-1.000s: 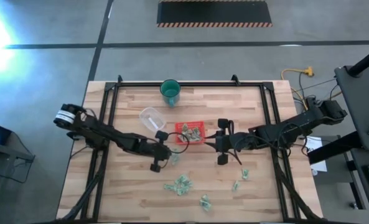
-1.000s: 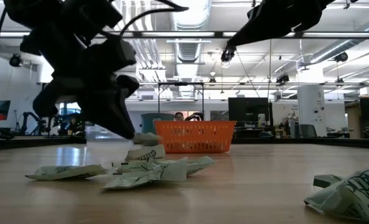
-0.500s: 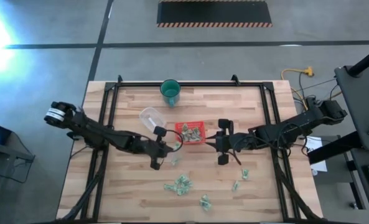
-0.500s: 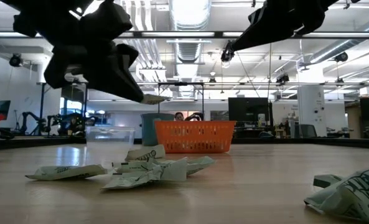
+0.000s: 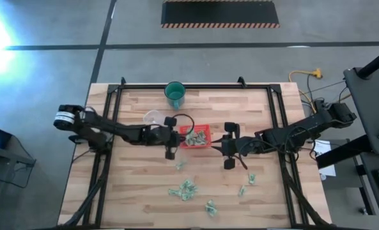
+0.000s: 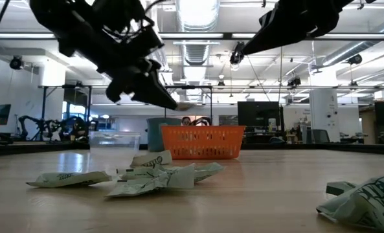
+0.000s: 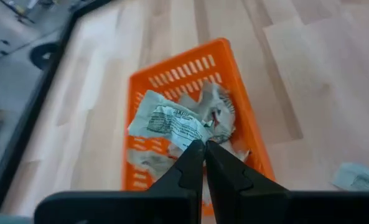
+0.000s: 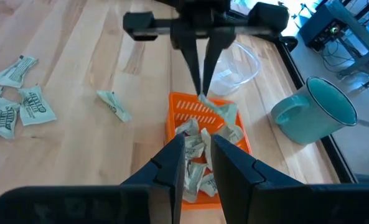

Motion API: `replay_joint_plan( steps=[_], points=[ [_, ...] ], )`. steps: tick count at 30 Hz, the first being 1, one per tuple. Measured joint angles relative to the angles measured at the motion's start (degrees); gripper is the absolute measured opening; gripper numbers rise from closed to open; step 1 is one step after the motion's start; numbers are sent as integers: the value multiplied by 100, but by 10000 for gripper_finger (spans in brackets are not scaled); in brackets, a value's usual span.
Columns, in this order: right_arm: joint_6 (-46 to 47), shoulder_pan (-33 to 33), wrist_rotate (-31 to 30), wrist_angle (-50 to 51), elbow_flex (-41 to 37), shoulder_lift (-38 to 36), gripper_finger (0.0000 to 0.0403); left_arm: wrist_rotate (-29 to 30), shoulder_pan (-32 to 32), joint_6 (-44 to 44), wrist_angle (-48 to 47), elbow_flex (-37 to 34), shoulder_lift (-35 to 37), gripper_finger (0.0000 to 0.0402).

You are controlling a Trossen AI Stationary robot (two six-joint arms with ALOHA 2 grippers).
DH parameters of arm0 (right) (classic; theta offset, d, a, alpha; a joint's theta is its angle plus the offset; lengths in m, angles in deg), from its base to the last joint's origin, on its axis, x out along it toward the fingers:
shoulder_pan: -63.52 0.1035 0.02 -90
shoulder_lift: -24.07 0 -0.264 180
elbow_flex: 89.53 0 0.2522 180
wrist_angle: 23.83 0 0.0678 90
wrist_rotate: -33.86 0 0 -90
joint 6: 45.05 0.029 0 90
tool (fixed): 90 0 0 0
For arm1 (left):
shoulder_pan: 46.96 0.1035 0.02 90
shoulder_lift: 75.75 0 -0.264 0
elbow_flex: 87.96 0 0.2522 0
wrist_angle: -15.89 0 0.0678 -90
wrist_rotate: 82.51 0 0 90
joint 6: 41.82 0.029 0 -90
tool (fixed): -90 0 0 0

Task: Pick and place items into bin
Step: Put the stevia packet into the orange bin

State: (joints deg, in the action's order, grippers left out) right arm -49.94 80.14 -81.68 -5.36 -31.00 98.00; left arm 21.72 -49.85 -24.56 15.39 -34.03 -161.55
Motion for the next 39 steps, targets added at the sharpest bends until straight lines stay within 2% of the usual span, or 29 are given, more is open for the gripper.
replay_joint_plan(
  steps=[8, 17, 20, 26, 31, 35, 39],
  points=[
    [42, 0, 0, 83, 0, 0, 68, -34, 68, 48, 1, 351, -608, 5],
    [208, 0, 16, 123, 0, 0, 68, -34, 60, 107, -22, 461, -606, 93],
    [497, 0, 213, 301, 0, -1, 68, -32, 32, -54, -309, 463, -471, 117],
    [2096, 55, 1426, 1597, -42, 18, 68, -38, -171, -395, -1303, 483, -75, 134],
    [3465, 455, 1492, 2219, -246, 20, 68, -35, -380, -647, -1678, 459, 140, 135],
    [4404, 809, 1510, 2371, -433, 20, 68, -38, -470, -645, -1660, 470, 208, 135],
    [5410, 1221, 1707, 3001, -476, 20, 68, -34, -466, -645, -1641, 476, 227, 135]
  ],
)
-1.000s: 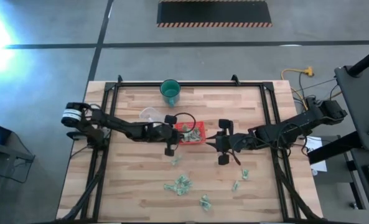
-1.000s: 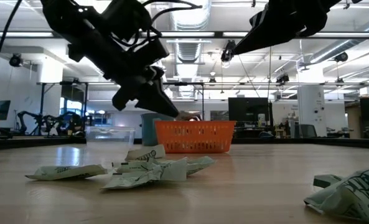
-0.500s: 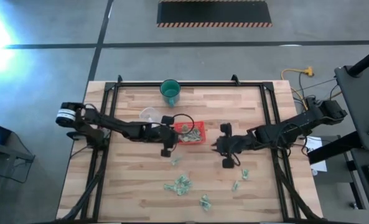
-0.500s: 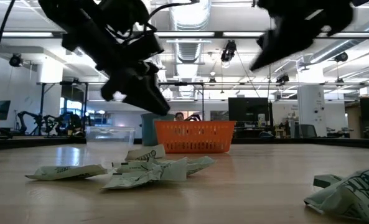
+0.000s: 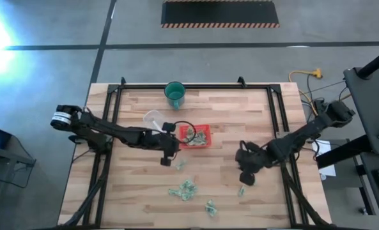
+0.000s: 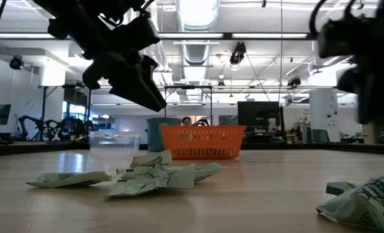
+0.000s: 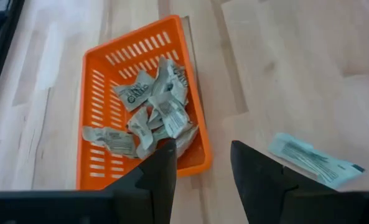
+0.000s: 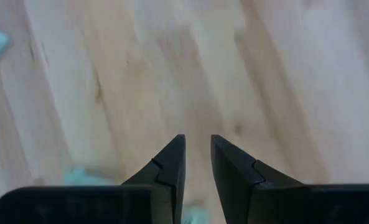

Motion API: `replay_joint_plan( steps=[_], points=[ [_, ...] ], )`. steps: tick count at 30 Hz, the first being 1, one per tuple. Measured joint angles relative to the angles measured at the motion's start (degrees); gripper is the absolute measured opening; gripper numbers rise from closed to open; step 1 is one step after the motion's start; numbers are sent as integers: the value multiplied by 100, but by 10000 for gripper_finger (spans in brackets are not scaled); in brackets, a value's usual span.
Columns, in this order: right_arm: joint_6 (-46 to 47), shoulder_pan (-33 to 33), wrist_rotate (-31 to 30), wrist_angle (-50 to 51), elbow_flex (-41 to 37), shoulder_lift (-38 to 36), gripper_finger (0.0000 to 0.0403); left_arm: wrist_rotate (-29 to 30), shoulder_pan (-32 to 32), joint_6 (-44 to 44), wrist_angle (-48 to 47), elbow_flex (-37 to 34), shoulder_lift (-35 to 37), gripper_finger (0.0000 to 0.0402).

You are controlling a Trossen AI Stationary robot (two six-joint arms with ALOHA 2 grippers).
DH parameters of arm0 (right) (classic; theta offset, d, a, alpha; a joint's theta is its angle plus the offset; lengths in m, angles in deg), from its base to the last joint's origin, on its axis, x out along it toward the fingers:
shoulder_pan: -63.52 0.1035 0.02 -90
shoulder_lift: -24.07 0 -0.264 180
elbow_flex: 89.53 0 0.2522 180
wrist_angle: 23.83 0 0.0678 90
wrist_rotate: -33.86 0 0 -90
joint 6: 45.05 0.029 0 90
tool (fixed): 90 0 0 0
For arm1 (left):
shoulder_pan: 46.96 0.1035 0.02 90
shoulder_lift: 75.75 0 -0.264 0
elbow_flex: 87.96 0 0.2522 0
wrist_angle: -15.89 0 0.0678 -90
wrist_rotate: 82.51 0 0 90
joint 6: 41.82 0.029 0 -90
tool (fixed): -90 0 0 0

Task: Pick and place items into bin
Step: Put the stevia packet into the orange bin

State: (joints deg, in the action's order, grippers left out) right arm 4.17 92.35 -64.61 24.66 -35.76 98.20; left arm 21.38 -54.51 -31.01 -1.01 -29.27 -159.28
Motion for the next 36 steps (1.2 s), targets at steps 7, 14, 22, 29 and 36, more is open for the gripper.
replay_joint_plan(
  steps=[7, 14, 22, 29, 36],
  points=[
    [1500, 763, 151, 365, 0, 0, 68, 0, 0, -2, 5, 0, 2, 135],
    [2189, 1362, -205, 402, -13, 0, 76, 0, 0, -13, 3, -7, 2, 135],
    [2640, 1434, -391, 406, -286, 0, 130, 0, 0, -13, 5, -7, 2, 135],
    [3026, 1434, -343, 404, -448, 0, 177, 0, 0, -13, 3, -9, 2, 135],
    [3561, 1443, -306, 357, -488, 32, 194, -1, 1, -13, 3, -10, 2, 135]
  ],
)
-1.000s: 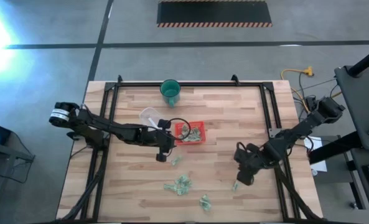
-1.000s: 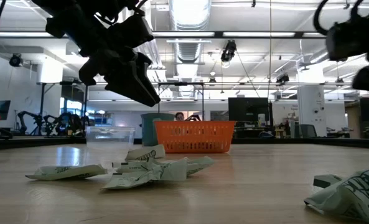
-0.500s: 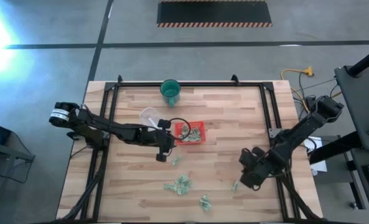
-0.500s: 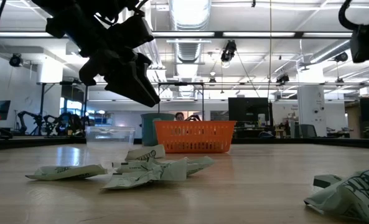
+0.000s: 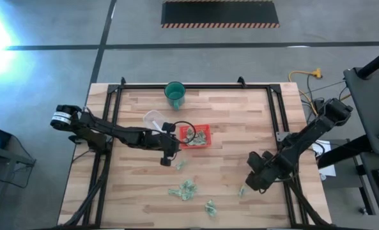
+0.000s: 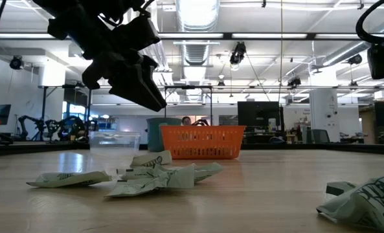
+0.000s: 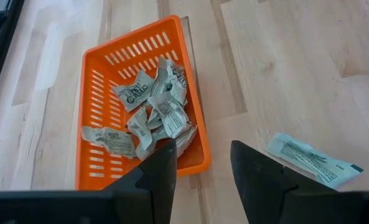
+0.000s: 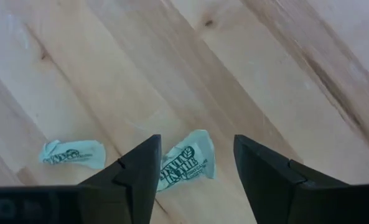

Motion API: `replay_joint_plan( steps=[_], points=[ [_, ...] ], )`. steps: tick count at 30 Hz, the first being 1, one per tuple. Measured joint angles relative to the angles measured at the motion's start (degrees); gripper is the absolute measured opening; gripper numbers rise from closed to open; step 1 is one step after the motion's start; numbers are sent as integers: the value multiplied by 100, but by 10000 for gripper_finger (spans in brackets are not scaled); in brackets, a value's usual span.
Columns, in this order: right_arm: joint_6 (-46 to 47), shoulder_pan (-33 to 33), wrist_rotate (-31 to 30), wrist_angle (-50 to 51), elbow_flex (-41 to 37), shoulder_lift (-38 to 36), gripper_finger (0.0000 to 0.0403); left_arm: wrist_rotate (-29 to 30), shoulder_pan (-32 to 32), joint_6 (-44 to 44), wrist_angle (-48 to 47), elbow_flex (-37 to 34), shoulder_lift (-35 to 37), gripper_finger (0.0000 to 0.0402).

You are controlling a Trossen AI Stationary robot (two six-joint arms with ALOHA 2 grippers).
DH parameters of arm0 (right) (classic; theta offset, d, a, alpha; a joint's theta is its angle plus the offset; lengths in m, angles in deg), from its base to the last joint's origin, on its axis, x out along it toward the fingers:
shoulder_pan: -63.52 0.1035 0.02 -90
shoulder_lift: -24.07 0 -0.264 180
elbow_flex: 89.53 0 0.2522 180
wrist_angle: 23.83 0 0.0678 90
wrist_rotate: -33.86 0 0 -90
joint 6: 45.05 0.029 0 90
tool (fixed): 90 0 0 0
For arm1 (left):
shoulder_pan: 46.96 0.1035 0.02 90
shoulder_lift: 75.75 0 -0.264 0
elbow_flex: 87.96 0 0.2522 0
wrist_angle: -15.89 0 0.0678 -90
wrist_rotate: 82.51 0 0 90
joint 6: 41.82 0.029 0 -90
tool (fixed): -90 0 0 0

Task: Pick and place items into bin
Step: Put the stevia packet into the orange bin

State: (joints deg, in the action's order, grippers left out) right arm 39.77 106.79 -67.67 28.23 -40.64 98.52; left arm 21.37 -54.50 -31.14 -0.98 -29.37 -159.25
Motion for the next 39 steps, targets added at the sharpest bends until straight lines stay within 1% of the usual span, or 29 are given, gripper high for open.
replay_joint_plan(
  steps=[2, 5, 9, 15, 18, 22, 30, 33, 35, 39],
  points=[
    [76, 0, 80, -51, -2, 149, 194, 1, 4, -1, 2, -2, 0, 135],
    [136, 0, 426, -283, -1, 557, 194, 0, 4, 1, 2, -10, 2, 135],
    [-6, 7, 536, -181, 227, 1043, 194, -2, 4, 2, 3, -10, 2, 135],
    [-99, 24, 573, 287, 638, 1285, 194, -1, 4, 1, 4, -12, 4, 135],
    [-84, 44, 636, 206, 689, 1277, 187, 0, 2, 0, -8, -17, 4, 135],
    [-100, 37, 649, 268, 684, 1329, 157, -1, 2, -1, 4, -19, 4, 135],
    [-366, 37, 599, 270, 689, 1353, 71, -1, -3, -1, 1, -21, 4, 135],
    [-523, 37, 550, 270, 686, 1345, 45, -1, -1, -1, 0, -21, 4, 135],
    [-679, 37, 466, 271, 686, 1344, 32, 0, -1, -1, 1, -21, 4, 135],
    [-1041, 35, 37, 311, 702, 1345, 16, -1, -1, -1, 0, -21, 4, 135]
  ],
)
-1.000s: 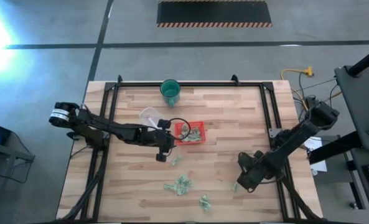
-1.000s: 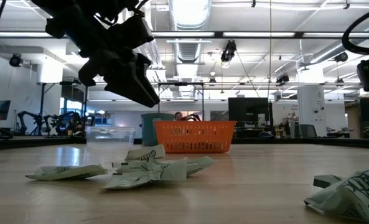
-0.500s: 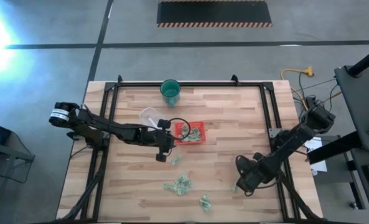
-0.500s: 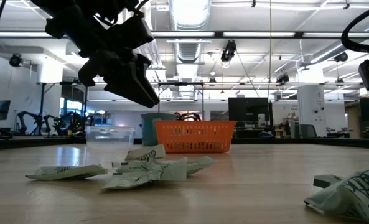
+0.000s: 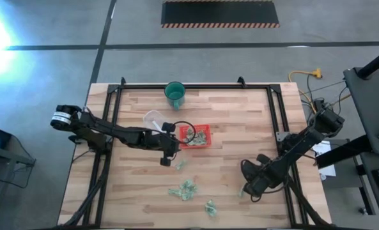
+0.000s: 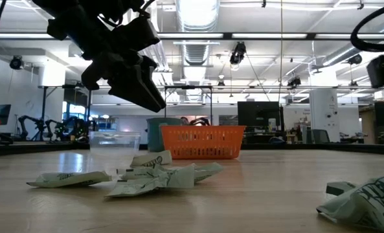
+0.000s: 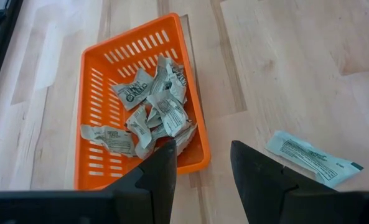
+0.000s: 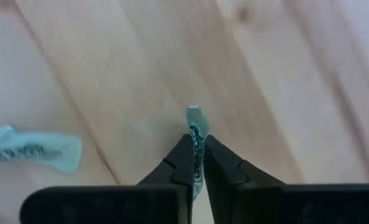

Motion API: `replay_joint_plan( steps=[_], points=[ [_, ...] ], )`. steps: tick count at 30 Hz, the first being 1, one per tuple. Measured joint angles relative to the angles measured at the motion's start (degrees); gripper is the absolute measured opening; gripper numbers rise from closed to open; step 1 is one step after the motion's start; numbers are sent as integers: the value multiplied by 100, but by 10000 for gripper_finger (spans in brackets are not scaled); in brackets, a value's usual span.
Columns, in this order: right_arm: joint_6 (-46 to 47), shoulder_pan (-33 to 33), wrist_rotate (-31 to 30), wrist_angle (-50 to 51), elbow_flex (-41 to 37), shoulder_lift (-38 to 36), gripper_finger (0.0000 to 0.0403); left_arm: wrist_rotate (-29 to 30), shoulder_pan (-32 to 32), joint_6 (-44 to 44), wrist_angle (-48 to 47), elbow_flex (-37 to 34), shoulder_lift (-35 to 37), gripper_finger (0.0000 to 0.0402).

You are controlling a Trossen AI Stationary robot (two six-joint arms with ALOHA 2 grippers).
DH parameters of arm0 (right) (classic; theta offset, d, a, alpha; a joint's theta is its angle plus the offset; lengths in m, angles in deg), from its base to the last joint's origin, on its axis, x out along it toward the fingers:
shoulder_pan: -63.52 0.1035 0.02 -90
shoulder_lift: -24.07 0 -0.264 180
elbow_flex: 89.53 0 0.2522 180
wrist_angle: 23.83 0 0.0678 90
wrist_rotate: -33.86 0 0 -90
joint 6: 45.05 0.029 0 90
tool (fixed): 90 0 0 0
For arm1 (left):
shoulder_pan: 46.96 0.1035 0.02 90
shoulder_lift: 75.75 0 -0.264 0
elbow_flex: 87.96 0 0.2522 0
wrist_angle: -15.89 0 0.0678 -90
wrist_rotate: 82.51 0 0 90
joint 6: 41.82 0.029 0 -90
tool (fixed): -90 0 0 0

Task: Pick and place items into bin
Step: Put the stevia packet into the orange bin

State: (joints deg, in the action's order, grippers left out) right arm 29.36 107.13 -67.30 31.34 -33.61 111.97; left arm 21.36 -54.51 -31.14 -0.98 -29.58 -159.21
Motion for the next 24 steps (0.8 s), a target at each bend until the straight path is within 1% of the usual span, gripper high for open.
replay_joint_plan(
  steps=[5, 10, 14, 20, 22, 24],
  points=[
    [-818, -11, -879, -15, 159, -4, 15, 0, 0, 0, 0, 0, 0, 135],
    [-1660, -40, -2085, -17, 344, -9, 15, 0, 0, 2, 0, 0, 0, 135],
    [-2293, -204, -2968, -17, 517, -9, 15, 0, 3, 2, 1, 0, 0, 135],
    [-3272, -795, -4202, -22, 839, -15, 15, 0, 4, 2, 0, 0, 0, 135],
    [-3634, -1112, -4399, -59, 989, -15, 15, 2, 4, 2, 0, 0, 0, 135],
    [-4074, -1471, -4437, -245, 1124, -17, 15, 0, 4, 2, 0, 0, 0, 135]
  ],
)
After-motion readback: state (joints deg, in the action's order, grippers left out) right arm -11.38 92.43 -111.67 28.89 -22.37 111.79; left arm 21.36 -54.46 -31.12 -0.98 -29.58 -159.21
